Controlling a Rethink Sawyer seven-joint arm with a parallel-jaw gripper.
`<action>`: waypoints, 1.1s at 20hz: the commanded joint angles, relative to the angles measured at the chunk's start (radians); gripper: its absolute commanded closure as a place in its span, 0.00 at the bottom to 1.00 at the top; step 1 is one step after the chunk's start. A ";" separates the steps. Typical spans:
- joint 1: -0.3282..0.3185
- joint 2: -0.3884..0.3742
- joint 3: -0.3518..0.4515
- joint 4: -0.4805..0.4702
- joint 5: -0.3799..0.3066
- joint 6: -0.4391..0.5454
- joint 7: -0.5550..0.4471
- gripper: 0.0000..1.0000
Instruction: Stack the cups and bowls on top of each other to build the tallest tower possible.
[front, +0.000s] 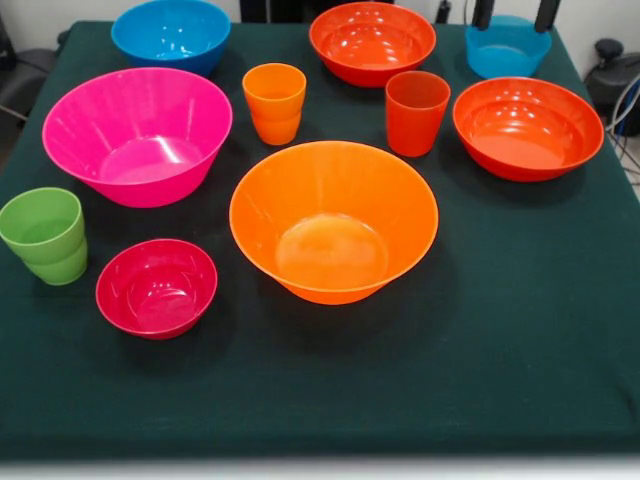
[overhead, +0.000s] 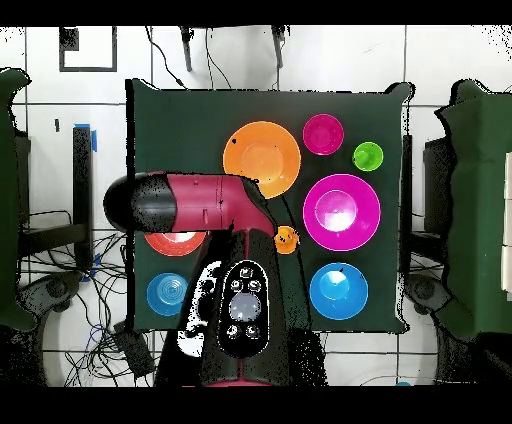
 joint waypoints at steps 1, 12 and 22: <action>0.006 0.113 0.079 -0.103 -0.026 0.093 0.056 0.00; 0.007 0.141 0.077 -0.136 -0.016 0.112 0.057 0.00; 0.014 0.139 0.057 -0.074 -0.019 0.045 0.090 0.00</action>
